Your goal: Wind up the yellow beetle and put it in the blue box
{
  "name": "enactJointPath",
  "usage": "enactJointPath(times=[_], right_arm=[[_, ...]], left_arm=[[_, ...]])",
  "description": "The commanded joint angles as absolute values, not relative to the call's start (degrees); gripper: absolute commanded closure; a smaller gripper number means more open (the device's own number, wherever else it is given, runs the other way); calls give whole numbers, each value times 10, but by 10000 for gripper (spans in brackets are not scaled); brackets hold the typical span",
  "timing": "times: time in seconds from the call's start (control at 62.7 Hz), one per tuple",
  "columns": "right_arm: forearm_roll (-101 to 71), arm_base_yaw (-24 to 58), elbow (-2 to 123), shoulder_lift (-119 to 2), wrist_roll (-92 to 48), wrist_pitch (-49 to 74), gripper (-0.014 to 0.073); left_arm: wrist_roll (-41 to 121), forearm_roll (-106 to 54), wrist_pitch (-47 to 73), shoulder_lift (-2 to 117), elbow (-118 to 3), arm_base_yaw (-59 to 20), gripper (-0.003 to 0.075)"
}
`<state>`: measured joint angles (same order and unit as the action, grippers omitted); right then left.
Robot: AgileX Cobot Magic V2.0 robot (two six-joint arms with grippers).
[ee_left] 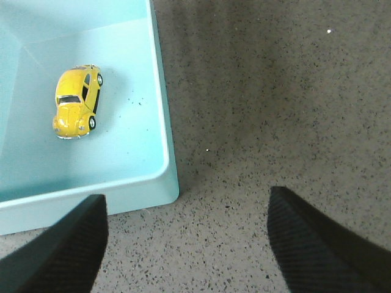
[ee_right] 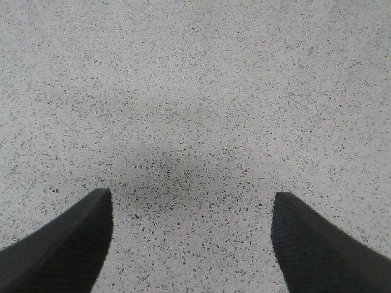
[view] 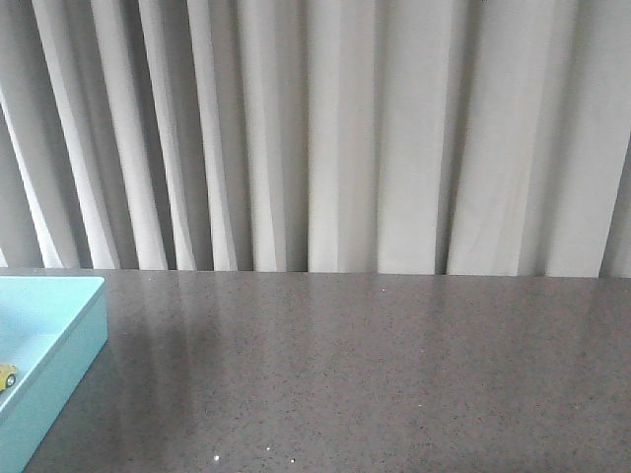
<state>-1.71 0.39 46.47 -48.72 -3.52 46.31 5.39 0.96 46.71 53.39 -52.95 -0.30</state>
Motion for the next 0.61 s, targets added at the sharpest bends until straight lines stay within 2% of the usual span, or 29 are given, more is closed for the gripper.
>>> enactJointPath(times=[0.0,0.415,0.59], right_arm=[[-15,4,480,-484,-35,433,67],[-21,4,480,-484,-35,422,67],[-21,4,480,-484,-35,439,103]], left_arm=[[46,6,398,495,-500,-7,185],[46,-34,386,458,-422,-7,190],[46,-32,381,458,-416,-7,278]])
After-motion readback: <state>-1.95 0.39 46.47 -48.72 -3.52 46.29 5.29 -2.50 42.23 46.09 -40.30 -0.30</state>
